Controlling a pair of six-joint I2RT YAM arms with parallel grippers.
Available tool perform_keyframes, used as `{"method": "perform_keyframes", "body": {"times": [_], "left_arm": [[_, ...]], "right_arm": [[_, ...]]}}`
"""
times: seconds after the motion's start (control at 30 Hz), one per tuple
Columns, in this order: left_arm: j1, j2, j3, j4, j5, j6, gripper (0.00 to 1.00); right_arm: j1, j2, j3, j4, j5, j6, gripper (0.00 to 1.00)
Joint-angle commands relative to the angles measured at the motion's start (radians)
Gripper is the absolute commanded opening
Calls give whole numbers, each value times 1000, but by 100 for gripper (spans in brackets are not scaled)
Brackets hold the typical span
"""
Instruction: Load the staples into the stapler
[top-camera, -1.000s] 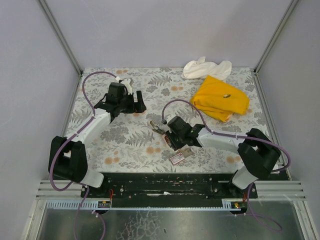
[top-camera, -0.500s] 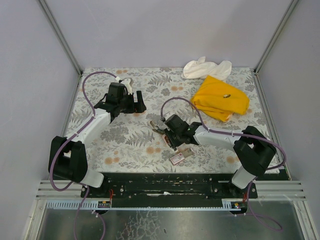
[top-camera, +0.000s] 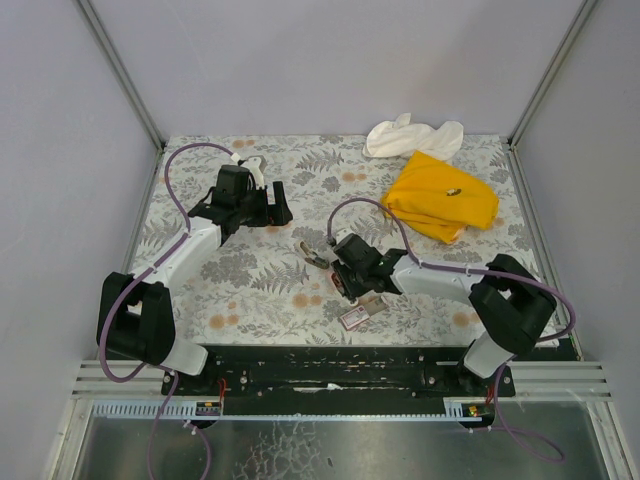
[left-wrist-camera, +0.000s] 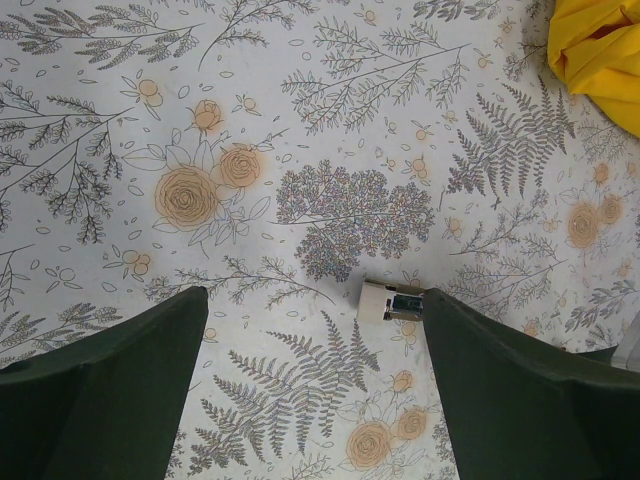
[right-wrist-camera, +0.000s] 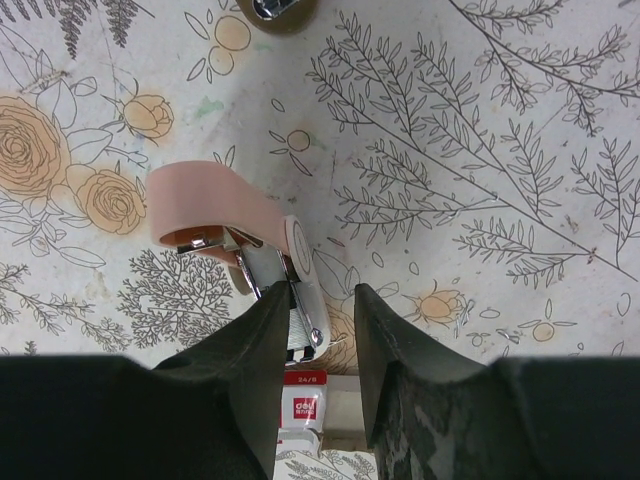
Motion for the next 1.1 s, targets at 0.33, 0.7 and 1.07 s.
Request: {"method": "perform_keyframes", "body": {"times": [0.33, 0.7, 1.07], "left_arm": [[3, -26, -5, 11, 8, 10, 87], [3, -39, -6, 12, 1, 10, 87], [2, -37, -9, 12, -2, 10, 88]], "right_arm": [[9, -133, 6, -63, -2, 36, 41], [-26, -217, -110, -117, 64, 90, 43], [-73, -150, -166, -75, 43, 73, 37]]}}
